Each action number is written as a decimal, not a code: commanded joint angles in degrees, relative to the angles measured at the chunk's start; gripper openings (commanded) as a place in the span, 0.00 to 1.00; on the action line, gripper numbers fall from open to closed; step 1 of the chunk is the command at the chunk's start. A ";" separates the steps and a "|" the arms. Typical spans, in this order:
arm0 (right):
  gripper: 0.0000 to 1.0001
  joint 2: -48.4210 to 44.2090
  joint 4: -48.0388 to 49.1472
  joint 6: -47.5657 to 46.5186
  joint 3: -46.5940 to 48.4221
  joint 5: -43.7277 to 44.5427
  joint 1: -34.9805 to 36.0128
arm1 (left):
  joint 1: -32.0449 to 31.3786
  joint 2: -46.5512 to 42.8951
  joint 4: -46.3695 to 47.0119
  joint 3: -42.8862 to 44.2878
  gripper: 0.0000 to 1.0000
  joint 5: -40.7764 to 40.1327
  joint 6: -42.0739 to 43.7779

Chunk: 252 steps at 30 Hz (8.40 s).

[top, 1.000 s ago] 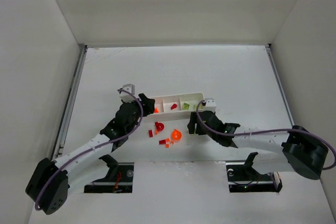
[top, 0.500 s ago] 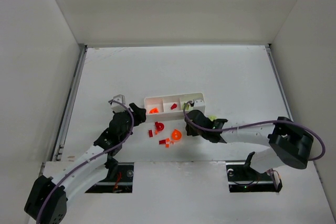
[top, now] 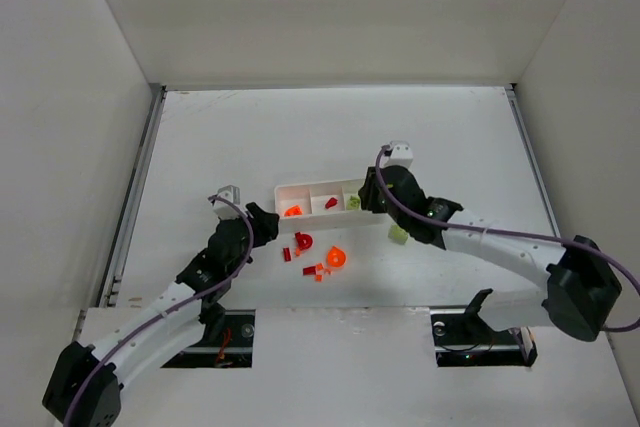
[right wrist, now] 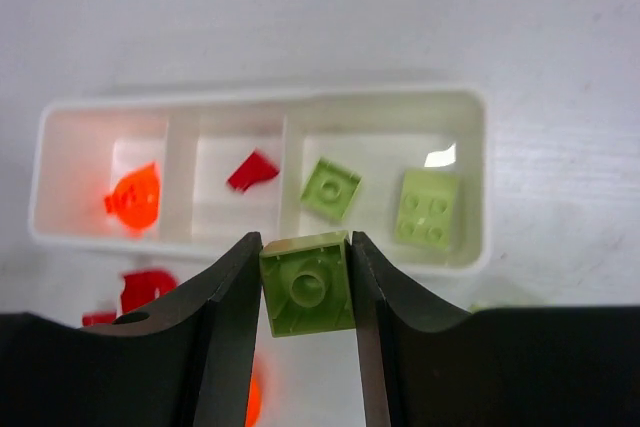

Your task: Sort the legos into containers by color

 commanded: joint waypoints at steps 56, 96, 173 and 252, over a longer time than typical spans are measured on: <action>0.60 -1.76 20.60 1.41 -8.60 -5.81 -9.58 | -32.65 27.96 5.71 18.74 0.07 -9.49 4.08; 0.62 -0.87 21.13 0.80 -8.42 -4.58 -8.52 | -21.13 28.73 -0.10 14.26 0.37 -10.39 -1.10; 0.66 -19.95 -3.82 19.08 -20.99 11.59 -7.29 | -1.61 26.71 10.72 16.28 0.41 -3.79 4.78; 0.19 -8.88 6.97 21.44 0.45 -32.61 -8.87 | -21.91 7.89 26.36 10.92 0.69 8.87 14.62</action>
